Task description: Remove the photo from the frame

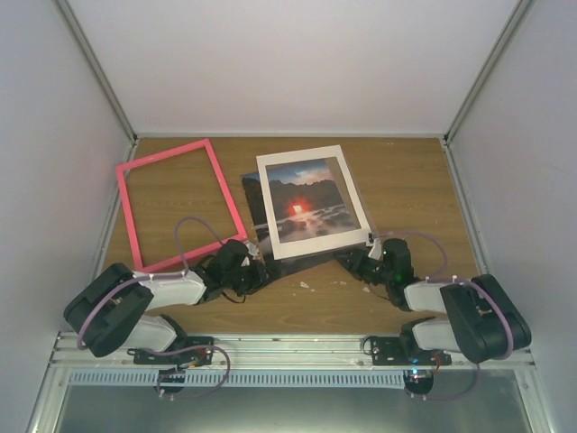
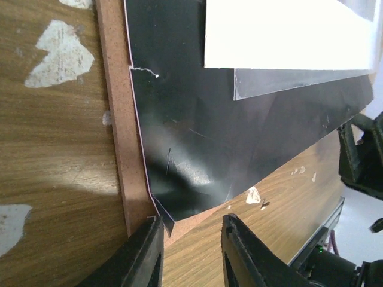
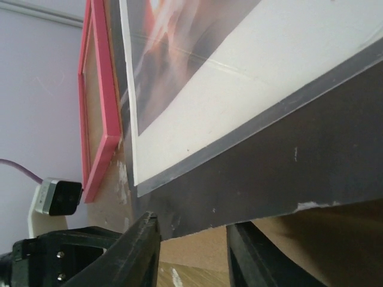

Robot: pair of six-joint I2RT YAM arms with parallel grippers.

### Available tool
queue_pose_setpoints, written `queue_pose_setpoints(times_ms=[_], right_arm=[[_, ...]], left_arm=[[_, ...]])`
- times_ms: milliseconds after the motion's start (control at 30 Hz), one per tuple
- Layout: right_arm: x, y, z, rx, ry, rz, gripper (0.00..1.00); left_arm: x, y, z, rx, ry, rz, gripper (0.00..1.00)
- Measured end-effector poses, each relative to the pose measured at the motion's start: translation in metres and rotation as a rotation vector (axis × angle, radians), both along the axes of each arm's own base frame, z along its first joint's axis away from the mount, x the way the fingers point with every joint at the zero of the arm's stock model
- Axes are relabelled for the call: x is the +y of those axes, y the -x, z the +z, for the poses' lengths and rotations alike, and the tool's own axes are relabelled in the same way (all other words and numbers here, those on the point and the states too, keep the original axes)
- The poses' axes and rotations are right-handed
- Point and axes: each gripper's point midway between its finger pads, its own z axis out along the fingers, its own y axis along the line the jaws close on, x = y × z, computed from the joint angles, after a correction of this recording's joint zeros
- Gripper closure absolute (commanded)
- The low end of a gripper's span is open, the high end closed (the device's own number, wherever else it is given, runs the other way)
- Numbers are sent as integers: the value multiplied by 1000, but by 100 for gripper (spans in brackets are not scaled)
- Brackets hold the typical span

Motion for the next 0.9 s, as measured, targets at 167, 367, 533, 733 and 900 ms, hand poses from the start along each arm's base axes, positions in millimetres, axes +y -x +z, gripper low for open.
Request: queue_pose_setpoints(times_ms=[167,367,533,733,900], right_arm=[[-5,3,-3,29,-22,-48,83],[-5,1,1,40,-56,-78,96],[-4,-2,8,32,-89,-87,99],[-2,-4,10,37,-113,-93,99],[-1,-4,13,33,-124,-92,100]], left_arm=[[4,6,2,8,40,32,62],[10,9,10,10,61,70,54],[12,4,18,-3,88,96,53],[13,-2,20,5,111,117,53],[15,-8,13,34,117,143,54]])
